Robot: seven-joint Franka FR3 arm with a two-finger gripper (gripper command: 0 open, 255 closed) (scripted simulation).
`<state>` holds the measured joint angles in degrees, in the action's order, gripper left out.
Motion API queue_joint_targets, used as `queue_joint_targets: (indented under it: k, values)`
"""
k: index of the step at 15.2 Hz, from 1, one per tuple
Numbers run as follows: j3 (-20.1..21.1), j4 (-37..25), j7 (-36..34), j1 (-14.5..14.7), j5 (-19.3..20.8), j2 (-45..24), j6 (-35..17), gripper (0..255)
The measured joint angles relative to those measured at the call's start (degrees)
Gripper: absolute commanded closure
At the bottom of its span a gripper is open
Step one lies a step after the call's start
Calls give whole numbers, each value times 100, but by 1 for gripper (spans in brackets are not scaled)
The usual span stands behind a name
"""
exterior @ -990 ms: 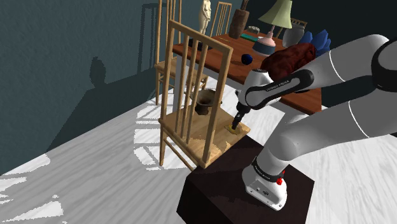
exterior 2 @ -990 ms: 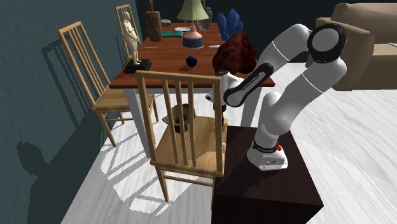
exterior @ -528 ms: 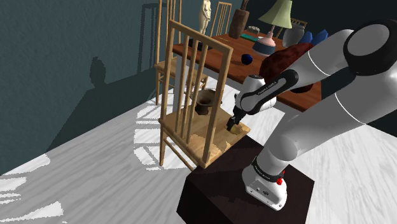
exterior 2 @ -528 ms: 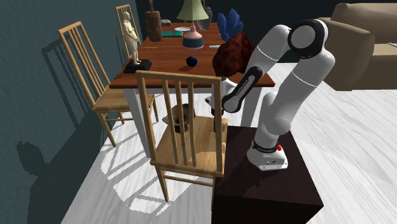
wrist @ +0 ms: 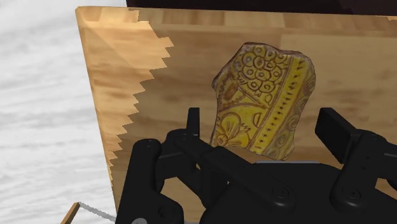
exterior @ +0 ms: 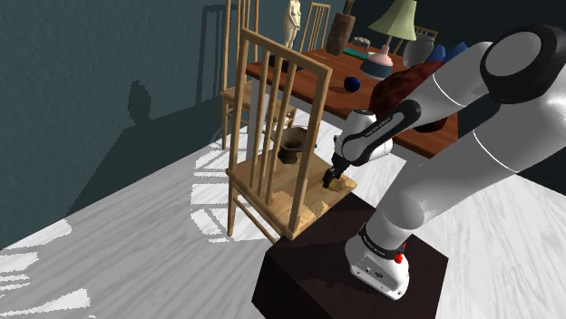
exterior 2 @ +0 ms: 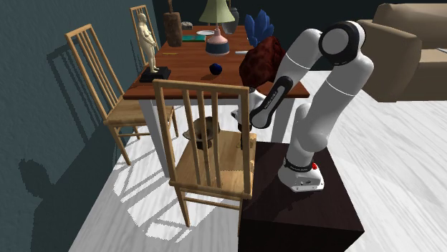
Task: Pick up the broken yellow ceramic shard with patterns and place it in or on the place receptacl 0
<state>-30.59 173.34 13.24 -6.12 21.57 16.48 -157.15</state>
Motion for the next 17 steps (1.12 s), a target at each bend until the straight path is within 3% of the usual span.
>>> queue_joint_targets:
  k: [10, 17]
  values:
    - [-1, 0, 1, 1, -1, -2, -2, 255]
    - [175, -51, -55, -183, 89, 839, 879, 255]
